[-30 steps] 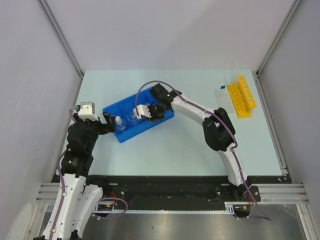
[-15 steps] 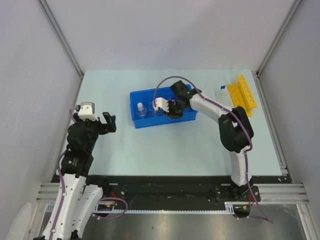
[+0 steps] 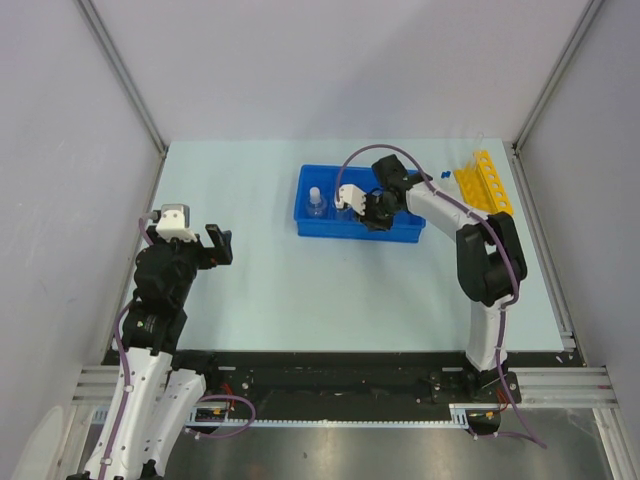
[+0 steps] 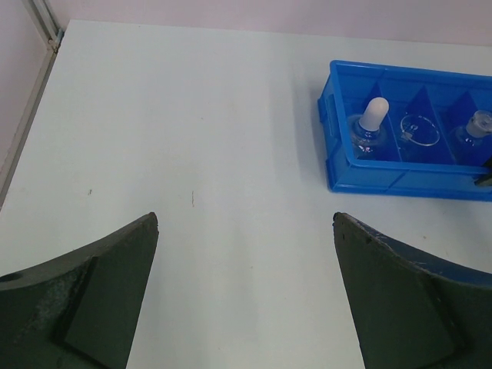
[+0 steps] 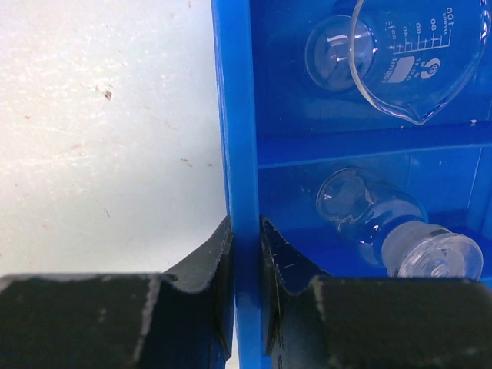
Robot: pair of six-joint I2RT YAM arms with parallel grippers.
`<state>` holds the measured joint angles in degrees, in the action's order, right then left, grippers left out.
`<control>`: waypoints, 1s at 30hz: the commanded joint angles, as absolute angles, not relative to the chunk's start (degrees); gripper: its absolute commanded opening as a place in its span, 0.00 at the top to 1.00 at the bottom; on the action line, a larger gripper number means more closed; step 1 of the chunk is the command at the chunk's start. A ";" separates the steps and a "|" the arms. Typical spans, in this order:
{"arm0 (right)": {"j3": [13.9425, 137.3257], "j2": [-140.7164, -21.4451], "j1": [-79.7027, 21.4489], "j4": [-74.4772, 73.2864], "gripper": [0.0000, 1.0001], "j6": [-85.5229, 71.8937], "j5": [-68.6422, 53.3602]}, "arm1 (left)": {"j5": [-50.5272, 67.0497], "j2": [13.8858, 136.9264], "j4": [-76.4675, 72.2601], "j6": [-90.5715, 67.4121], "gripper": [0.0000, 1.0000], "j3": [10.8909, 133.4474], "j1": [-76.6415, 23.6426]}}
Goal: Organize the chemistry lab equipment
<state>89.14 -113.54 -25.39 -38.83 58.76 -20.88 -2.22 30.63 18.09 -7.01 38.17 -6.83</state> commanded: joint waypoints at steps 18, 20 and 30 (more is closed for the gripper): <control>90.44 -109.07 -18.98 -44.73 0.81 69.69 -23.29 | -0.70 30.76 16.35 -5.71 0.00 37.79 -6.42; 90.18 -108.90 -18.90 -44.91 0.79 69.87 -23.90 | -0.53 30.85 16.35 -5.71 0.01 37.79 -6.50; 88.42 -102.57 -20.39 -44.56 0.56 66.54 -24.61 | -0.44 30.85 16.35 -5.71 0.00 37.79 -6.42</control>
<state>88.82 -108.29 -19.68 -44.49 67.99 -23.38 -1.28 30.74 18.11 -7.03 38.15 -6.83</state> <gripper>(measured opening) 0.407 0.996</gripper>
